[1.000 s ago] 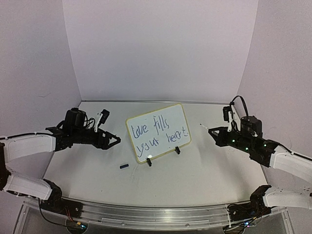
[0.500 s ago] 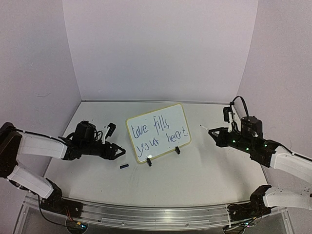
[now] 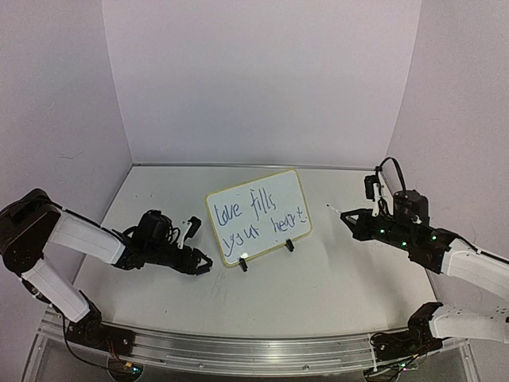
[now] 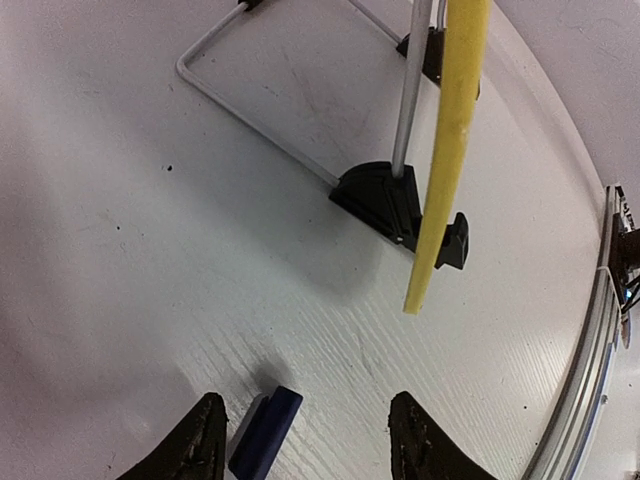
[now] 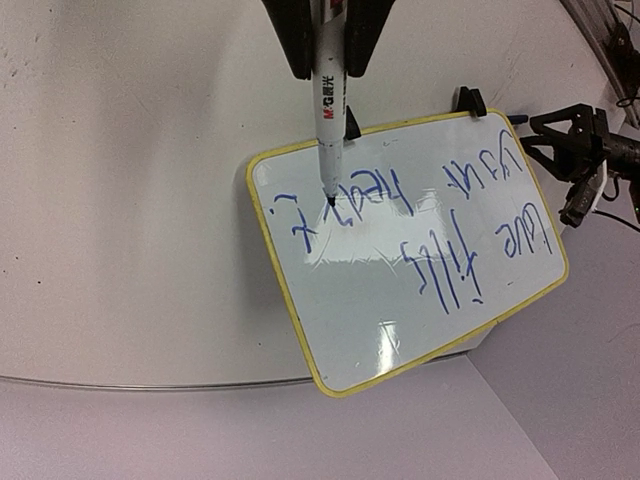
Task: Write a sentence on the whiteboard
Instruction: Pick up the pen cap from the center of the board.
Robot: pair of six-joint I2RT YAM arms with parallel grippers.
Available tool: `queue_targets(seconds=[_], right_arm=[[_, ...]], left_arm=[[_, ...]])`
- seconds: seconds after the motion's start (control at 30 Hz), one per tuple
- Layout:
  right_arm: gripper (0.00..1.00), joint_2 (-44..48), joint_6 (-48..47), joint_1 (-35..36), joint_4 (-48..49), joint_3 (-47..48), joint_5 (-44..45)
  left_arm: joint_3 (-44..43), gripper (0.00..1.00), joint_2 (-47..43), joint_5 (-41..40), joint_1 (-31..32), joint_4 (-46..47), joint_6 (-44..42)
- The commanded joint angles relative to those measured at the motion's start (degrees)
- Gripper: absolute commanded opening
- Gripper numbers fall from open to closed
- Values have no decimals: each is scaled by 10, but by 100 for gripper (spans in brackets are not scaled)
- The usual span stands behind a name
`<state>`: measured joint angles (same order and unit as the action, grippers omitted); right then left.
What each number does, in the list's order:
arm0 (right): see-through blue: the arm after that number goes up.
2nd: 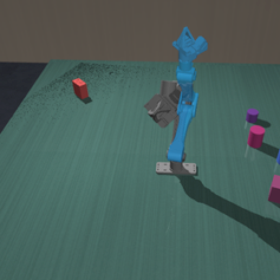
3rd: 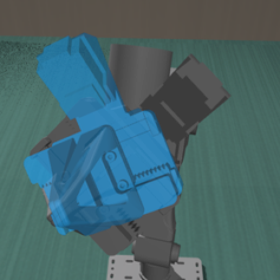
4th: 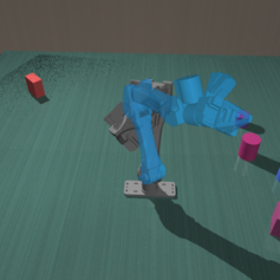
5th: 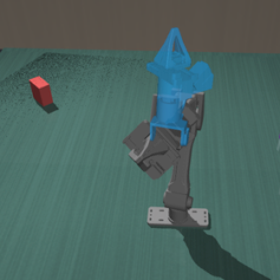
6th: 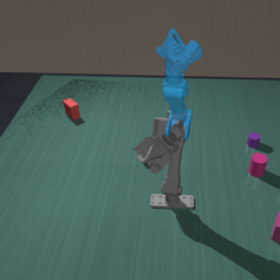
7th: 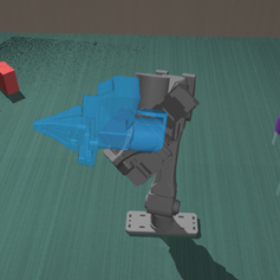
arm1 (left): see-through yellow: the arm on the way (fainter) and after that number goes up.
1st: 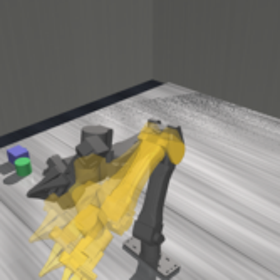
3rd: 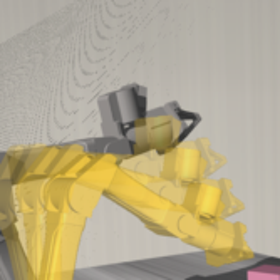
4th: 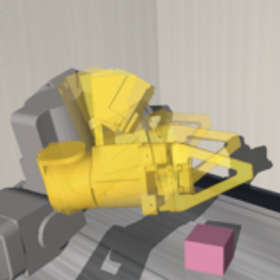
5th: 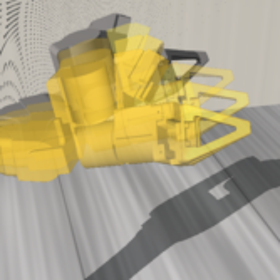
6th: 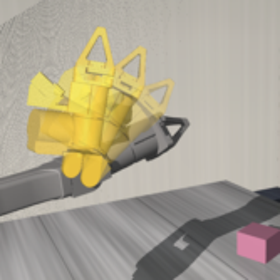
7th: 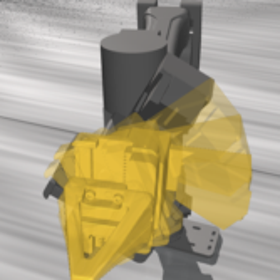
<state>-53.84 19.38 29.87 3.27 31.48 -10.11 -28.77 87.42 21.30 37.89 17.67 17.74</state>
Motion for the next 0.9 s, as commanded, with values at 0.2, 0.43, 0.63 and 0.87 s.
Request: queue_targets(seconds=[0.2,0.43,0.63,0.87], right_arm=[[0,8,0,-3,3,-2,8],[0,14,0,-3,2,-6,10],[0,19,1,-3,1,-9,13],[0,19,1,-3,1,-10,15]], left_arm=[[28,51,-9,-77,36,-7,35],[27,41,-31,-146,64,-39,35],[20,33,-39,-186,77,-78,32],[-3,30,-19,-208,98,-104,16]])
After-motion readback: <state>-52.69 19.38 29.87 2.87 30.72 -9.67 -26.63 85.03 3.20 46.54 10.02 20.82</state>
